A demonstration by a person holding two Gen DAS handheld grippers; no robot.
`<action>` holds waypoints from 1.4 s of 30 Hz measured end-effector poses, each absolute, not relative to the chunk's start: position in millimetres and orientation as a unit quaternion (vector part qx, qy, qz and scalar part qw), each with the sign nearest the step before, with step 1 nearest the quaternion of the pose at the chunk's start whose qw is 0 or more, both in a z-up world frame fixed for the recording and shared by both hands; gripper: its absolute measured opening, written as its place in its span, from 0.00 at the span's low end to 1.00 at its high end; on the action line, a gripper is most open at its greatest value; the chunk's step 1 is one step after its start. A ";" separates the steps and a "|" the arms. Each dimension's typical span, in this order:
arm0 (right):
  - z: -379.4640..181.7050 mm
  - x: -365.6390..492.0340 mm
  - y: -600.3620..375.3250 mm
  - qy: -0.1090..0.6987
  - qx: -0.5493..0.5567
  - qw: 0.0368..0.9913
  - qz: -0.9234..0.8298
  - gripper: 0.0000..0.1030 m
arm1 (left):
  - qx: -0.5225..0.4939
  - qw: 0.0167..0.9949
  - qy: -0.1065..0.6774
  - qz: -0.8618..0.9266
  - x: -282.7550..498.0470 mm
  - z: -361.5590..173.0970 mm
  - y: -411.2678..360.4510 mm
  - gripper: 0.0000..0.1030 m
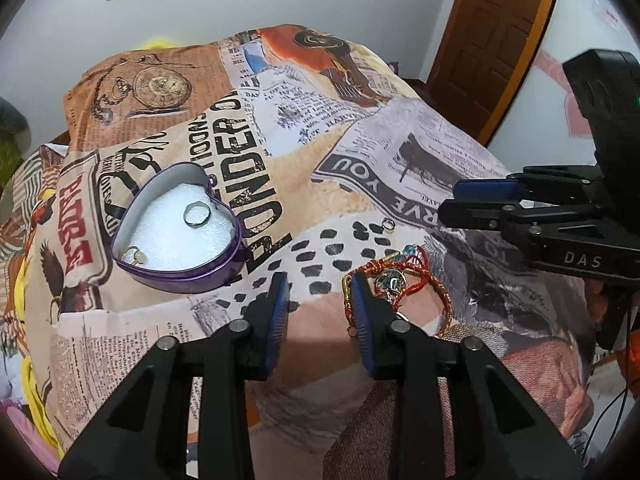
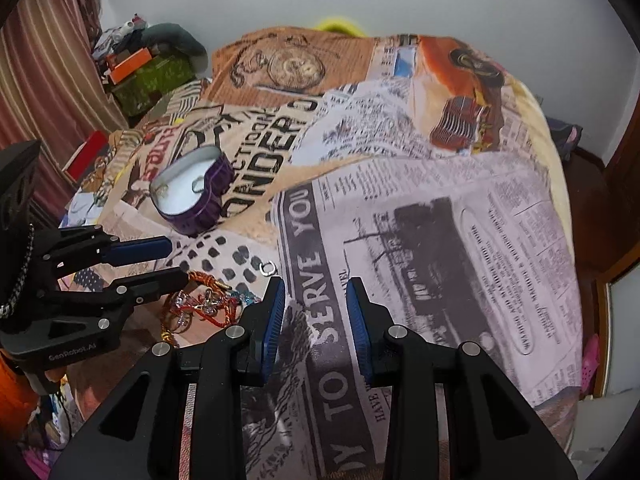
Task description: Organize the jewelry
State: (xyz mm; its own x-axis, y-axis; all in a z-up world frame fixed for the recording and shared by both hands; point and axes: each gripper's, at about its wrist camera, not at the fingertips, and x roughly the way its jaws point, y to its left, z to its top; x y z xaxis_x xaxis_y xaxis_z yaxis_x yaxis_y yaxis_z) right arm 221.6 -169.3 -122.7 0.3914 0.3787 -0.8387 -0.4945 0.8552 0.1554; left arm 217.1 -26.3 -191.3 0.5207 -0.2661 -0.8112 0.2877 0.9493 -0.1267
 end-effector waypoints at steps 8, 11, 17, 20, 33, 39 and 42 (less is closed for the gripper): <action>-123.8 220.4 -168.8 0.486 -0.051 0.828 0.276 0.28 | -0.006 0.876 0.454 -0.161 209.5 -182.4 -17.1 0.27; -123.2 220.8 -169.2 0.488 -0.044 0.826 0.279 0.28 | -0.010 0.876 0.452 -0.170 204.4 -178.9 -18.2 0.25; -124.4 218.9 -169.1 0.491 -0.039 0.824 0.280 0.28 | -0.012 0.878 0.444 -0.176 202.7 -176.1 -27.5 0.12; -125.6 218.1 -169.5 0.493 -0.040 0.823 0.280 0.28 | -0.016 0.875 0.447 -0.185 206.4 -176.9 -32.9 0.12; -124.4 218.6 -168.9 0.491 -0.034 0.822 0.285 0.28 | -0.017 0.862 0.464 -0.202 209.4 -189.9 -45.8 0.11; -125.3 220.3 -159.6 0.487 -0.057 0.823 0.286 0.28 | -0.028 0.870 0.448 -0.202 208.3 -181.0 -41.3 0.09; -125.2 221.9 -150.9 0.480 -0.078 0.825 0.289 0.28 | -0.035 0.878 0.434 -0.198 208.9 -170.5 -33.9 0.09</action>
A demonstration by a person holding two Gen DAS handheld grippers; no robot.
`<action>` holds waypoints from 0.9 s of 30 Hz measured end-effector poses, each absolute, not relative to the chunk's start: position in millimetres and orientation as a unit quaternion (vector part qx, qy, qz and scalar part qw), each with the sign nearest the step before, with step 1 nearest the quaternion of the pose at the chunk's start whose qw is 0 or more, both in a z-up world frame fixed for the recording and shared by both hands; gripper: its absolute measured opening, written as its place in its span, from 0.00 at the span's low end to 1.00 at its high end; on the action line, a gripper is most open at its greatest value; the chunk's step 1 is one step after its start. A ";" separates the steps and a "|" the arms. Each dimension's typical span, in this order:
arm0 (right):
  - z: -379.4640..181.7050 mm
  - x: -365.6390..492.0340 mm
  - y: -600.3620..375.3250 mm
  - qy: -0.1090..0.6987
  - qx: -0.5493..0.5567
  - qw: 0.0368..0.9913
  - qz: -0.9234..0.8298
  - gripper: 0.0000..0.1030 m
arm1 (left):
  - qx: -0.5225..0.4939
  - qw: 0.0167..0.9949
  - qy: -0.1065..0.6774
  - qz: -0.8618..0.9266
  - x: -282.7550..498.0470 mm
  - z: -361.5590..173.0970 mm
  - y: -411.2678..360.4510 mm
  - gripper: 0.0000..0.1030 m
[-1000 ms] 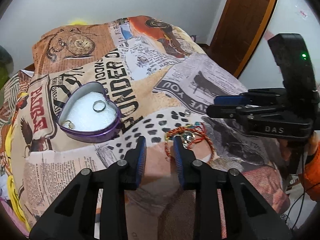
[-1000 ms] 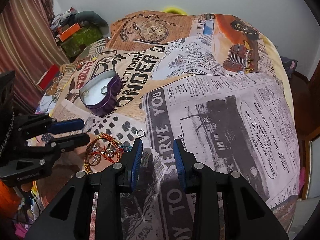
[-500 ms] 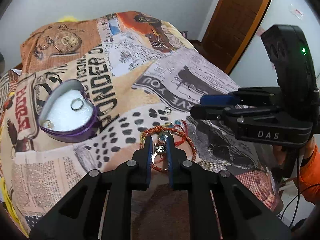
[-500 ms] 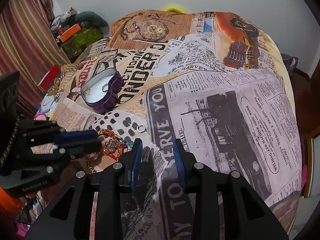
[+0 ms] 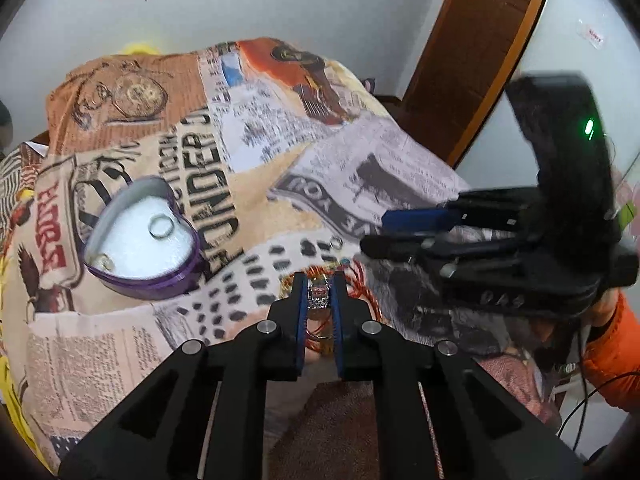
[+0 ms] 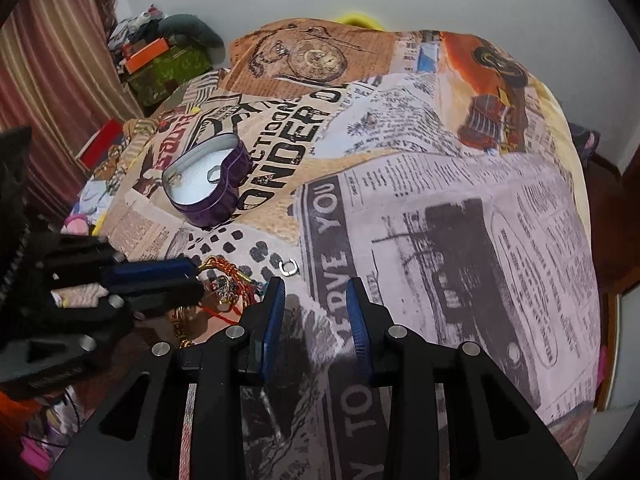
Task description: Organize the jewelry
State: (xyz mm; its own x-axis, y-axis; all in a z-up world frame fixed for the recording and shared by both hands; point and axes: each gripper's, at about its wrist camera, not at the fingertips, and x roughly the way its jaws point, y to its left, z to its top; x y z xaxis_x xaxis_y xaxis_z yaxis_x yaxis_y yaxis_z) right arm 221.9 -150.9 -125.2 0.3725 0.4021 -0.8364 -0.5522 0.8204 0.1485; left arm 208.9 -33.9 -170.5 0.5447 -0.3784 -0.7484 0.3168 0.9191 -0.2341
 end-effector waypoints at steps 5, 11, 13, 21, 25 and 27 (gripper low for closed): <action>-130.2 227.3 -139.2 0.478 -0.095 0.821 0.297 0.28 | -0.049 0.888 0.418 -0.187 215.4 -159.8 -20.4 0.09; -137.7 225.8 -126.1 0.476 -0.118 0.815 0.308 0.18 | -0.055 0.890 0.414 -0.180 219.3 -160.7 -11.3 0.09; -137.5 224.8 -126.0 0.474 -0.121 0.815 0.311 0.10 | -0.057 0.890 0.415 -0.180 219.0 -162.2 -9.4 0.09; -128.9 224.3 -135.3 0.469 -0.093 0.824 0.304 0.09 | -0.066 0.890 0.414 -0.178 215.6 -159.9 -5.6 0.09; -115.9 220.9 -139.3 0.458 -0.079 0.832 0.303 0.09 | -0.062 0.896 0.404 -0.175 209.7 -148.0 -4.5 0.09; -106.5 217.6 -141.5 0.449 -0.073 0.837 0.303 0.09 | -0.061 0.899 0.398 -0.172 206.2 -140.9 -3.0 0.09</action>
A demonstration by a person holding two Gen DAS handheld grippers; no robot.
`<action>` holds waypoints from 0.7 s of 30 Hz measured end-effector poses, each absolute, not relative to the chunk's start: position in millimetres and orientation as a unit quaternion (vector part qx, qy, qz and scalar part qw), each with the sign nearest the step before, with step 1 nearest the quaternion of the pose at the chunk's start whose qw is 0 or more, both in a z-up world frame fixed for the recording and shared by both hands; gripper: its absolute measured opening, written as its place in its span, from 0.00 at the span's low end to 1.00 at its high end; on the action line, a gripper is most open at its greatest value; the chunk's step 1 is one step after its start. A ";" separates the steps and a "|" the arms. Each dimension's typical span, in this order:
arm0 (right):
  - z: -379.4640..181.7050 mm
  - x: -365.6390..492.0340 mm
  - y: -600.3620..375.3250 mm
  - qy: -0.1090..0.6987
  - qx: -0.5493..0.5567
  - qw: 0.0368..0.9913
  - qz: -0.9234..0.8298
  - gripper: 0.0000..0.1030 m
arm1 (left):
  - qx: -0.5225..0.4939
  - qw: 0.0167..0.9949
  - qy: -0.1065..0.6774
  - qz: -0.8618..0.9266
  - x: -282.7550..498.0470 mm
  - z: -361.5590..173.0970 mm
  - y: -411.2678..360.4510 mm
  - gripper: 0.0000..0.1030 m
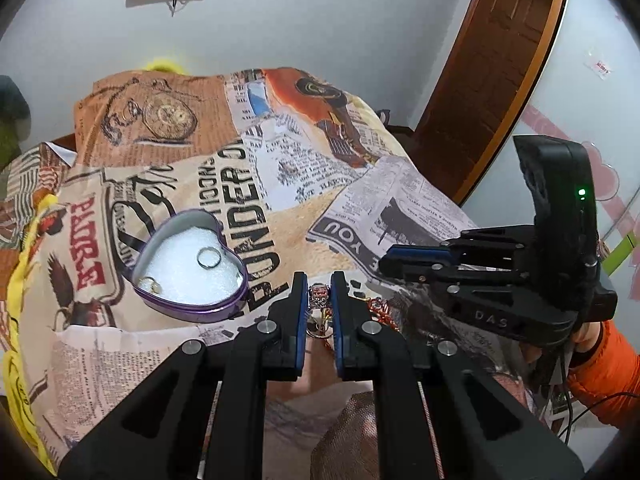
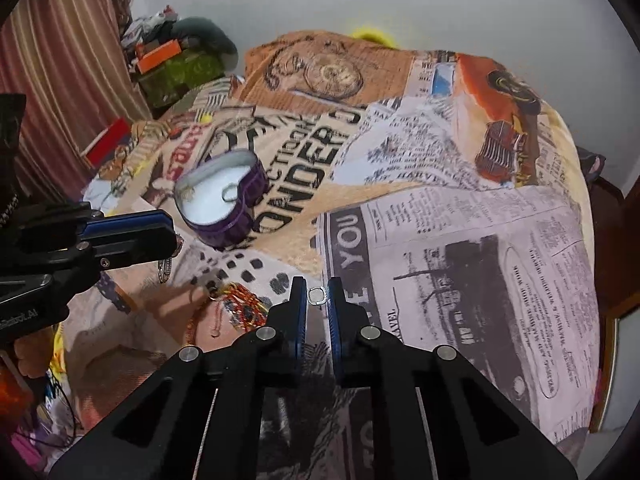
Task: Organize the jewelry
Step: 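Carry both pieces over the heart tin and open both tools to drop them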
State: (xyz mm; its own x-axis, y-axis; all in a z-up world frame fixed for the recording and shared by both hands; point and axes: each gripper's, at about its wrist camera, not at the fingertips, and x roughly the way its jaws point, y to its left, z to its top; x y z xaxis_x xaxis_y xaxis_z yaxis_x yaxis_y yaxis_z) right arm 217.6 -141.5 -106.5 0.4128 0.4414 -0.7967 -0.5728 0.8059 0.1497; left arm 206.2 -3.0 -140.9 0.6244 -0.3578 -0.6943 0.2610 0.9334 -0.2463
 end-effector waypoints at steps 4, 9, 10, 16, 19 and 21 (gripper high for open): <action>-91.5 212.2 -140.1 0.435 -0.069 0.844 0.306 0.09 | -0.062 0.907 0.384 -0.162 199.7 -128.0 2.5 0.09; -71.5 204.8 -133.0 0.412 -0.065 0.852 0.315 0.09 | -0.064 0.915 0.369 -0.148 193.3 -113.7 12.7 0.09; -69.5 204.4 -132.1 0.410 -0.064 0.853 0.317 0.09 | -0.063 0.916 0.368 -0.146 193.0 -112.2 13.9 0.09; -54.5 200.3 -117.7 0.389 -0.061 0.858 0.329 0.09 | -0.047 0.927 0.350 -0.128 189.2 -99.3 24.6 0.09; -50.0 201.1 -108.0 0.381 -0.060 0.859 0.336 0.09 | -0.046 0.930 0.345 -0.123 189.8 -96.5 30.6 0.09; -48.4 203.0 -101.1 0.379 -0.057 0.858 0.341 0.09 | -0.046 0.931 0.342 -0.118 191.7 -95.9 36.5 0.09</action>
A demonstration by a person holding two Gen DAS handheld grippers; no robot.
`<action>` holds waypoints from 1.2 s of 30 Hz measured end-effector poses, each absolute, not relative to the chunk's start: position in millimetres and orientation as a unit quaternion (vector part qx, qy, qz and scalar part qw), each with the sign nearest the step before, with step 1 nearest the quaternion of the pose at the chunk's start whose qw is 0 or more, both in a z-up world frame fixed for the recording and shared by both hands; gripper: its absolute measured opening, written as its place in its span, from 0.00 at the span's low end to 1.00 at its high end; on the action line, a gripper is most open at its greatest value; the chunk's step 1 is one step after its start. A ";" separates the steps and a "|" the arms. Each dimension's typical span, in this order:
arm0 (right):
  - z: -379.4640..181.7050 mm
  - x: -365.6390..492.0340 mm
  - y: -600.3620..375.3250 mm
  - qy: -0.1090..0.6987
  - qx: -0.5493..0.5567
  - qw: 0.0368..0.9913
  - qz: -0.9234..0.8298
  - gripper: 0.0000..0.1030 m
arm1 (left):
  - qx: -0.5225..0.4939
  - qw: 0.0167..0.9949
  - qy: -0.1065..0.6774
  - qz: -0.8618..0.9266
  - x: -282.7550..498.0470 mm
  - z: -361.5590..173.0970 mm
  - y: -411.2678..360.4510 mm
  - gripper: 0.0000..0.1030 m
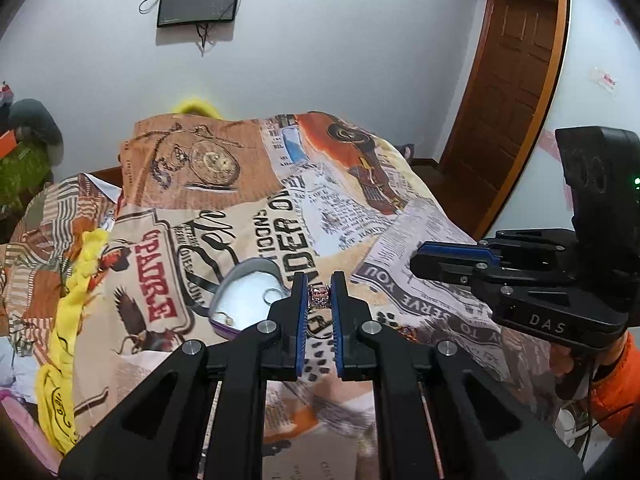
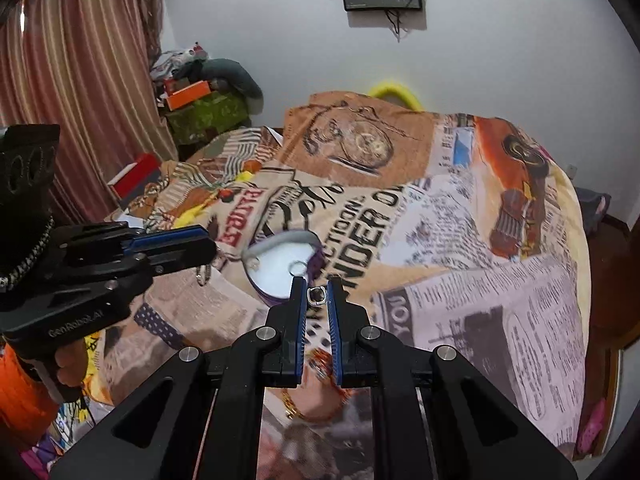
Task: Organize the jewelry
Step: 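Carry both pieces over the heart tin and open both tools to drop them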
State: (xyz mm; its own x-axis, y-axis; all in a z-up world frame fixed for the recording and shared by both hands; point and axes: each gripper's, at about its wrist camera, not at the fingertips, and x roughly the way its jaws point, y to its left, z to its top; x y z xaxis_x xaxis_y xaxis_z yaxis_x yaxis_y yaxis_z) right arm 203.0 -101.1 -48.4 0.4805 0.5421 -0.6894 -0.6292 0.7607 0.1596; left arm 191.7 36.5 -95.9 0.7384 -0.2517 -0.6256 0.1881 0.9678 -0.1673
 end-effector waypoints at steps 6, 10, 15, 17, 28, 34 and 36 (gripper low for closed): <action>-51.6 209.1 -82.1 0.379 -0.053 0.853 0.355 0.09 | -0.055 0.933 0.341 -0.102 200.3 -102.9 57.1 0.09; -58.2 216.4 -68.8 0.386 -0.054 0.847 0.360 0.09 | -0.063 0.930 0.350 -0.090 210.4 -115.3 72.5 0.09; -72.8 228.9 -52.4 0.403 -0.058 0.837 0.366 0.09 | -0.071 0.926 0.362 -0.083 221.9 -131.1 83.9 0.09; -78.5 231.8 -47.0 0.410 -0.061 0.832 0.368 0.09 | -0.072 0.924 0.367 -0.084 227.3 -136.7 85.9 0.09; -110.6 248.0 -26.8 0.450 -0.092 0.807 0.370 0.09 | -0.069 0.912 0.392 -0.098 255.0 -161.6 83.7 0.09; -120.4 256.0 -19.2 0.464 -0.098 0.798 0.371 0.09 | -0.076 0.904 0.408 -0.104 269.4 -172.5 86.3 0.09; -122.6 257.1 -17.3 0.466 -0.102 0.796 0.372 0.09 | -0.076 0.901 0.413 -0.106 272.6 -175.6 86.5 0.09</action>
